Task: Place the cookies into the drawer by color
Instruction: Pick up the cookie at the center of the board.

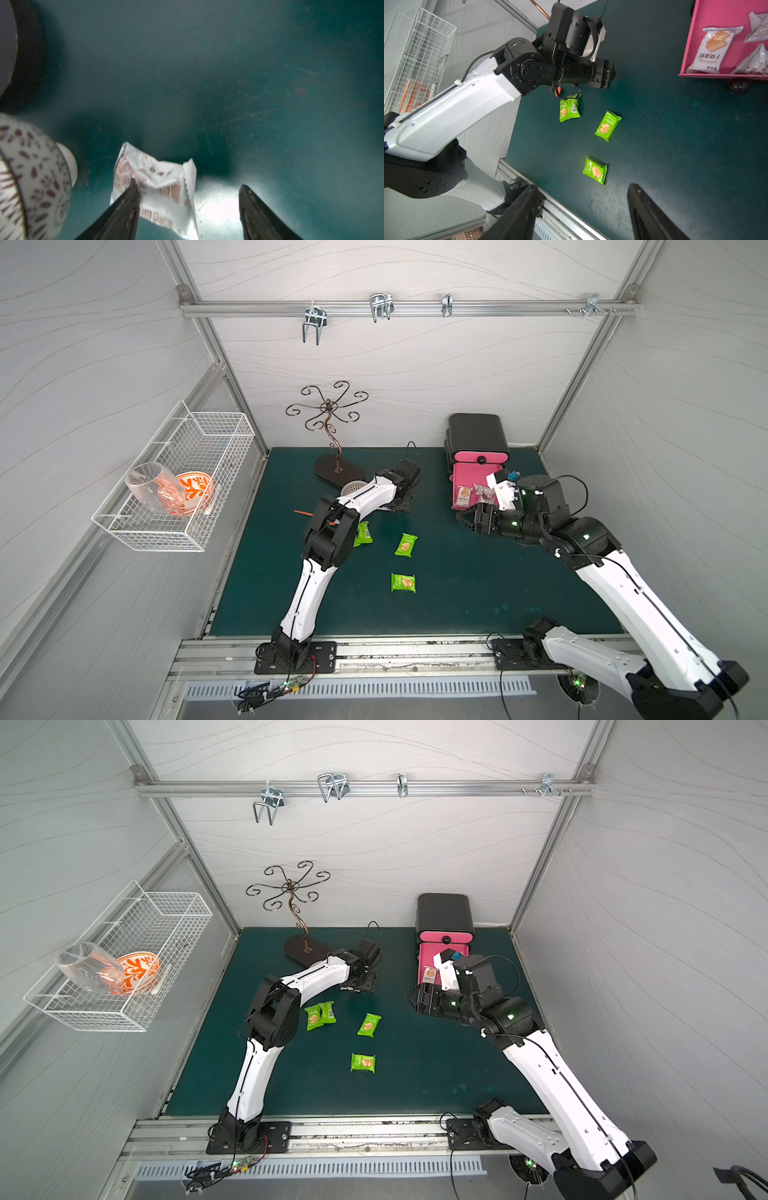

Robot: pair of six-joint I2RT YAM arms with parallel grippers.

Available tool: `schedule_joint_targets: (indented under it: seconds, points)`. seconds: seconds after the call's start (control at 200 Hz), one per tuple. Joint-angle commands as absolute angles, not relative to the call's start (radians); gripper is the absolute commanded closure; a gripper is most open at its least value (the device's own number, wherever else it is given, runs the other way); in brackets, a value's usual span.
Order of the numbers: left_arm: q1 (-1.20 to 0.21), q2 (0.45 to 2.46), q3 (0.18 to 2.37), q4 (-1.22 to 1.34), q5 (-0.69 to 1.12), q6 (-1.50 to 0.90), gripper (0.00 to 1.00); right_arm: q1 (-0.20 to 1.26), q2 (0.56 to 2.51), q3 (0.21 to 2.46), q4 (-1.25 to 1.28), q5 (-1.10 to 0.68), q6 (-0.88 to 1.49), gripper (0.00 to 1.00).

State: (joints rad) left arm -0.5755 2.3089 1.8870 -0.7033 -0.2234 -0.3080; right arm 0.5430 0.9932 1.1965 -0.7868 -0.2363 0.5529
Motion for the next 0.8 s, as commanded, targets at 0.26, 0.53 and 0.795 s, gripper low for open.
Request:
schedule_joint_targets:
  seconds: [0.26,0.53,0.795]
  points:
    - [-0.567,2.368,1.892,-0.7,-0.13,-0.342,0.66,0.547,0.96,1.234,-0.848,-0.205,0.535,0.28]
    - [-0.579,2.358,1.852,-0.75,-0.192,-0.288,0.67,0.544,0.956,1.23,-0.84,-0.193,0.555,0.28]
    - [-0.619,2.402,1.809,-0.835,-0.368,-0.216,0.46,0.544,0.943,1.21,-0.836,-0.204,0.565,0.28]
